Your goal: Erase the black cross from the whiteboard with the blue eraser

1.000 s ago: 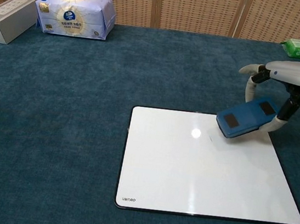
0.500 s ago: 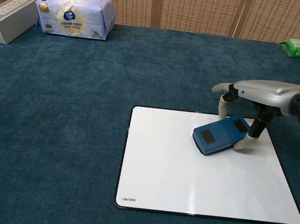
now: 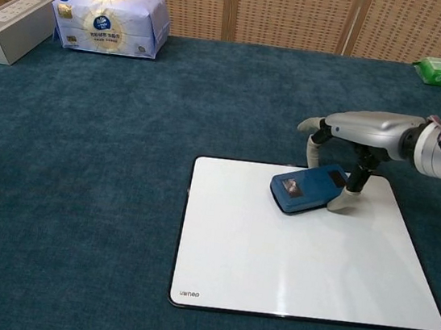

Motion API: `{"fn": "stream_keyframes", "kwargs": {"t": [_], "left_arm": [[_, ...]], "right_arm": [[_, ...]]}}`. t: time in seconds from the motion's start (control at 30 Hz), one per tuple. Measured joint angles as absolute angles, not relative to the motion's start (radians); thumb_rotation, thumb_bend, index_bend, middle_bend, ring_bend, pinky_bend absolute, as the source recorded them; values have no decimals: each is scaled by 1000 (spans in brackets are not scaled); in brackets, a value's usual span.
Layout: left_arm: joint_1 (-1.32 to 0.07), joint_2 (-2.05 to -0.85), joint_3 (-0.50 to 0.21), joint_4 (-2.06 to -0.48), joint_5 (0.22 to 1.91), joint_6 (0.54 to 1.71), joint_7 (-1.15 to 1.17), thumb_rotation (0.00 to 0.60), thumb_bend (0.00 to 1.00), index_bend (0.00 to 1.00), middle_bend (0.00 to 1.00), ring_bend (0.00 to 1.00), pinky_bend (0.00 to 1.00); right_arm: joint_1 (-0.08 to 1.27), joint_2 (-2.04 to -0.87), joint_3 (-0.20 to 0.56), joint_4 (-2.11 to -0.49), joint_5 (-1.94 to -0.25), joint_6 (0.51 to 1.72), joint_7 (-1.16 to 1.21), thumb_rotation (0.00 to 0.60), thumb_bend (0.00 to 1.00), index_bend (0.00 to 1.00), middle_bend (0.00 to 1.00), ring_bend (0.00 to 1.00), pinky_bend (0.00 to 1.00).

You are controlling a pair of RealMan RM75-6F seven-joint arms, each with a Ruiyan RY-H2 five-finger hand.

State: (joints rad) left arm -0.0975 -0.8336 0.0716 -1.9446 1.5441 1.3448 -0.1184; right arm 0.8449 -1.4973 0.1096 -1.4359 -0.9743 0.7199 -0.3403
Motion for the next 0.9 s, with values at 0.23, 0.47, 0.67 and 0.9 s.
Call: {"fn": "stream_keyframes", "kwargs": {"t": [0.23, 0.47, 0.67, 0.9], "left_arm": [[-107, -840, 68, -1942, 1547, 1334, -118, 600, 490, 268, 291, 211, 70], [-117, -844, 63, -1940, 1550, 1324, -118, 600, 490, 267, 291, 211, 69], [-115, -844, 65, -1939, 1552, 1328, -121, 600, 490, 268, 291, 211, 69], [-102, -836, 69, -1935, 1553, 1346, -129, 600, 490, 268, 291, 211, 69]], "right_arm": [[825, -1463, 87, -1481, -984, 750, -345, 600, 33, 636, 55, 0, 0], [793, -1424, 59, -1554, -998, 796, -354, 600, 32, 636, 55, 0, 0], [777, -1413, 36, -1591, -1005, 811, -372, 600, 32, 636, 55, 0, 0], [803, -1451, 48, -1565, -999, 786, -381, 600, 31, 636, 55, 0, 0]]}}
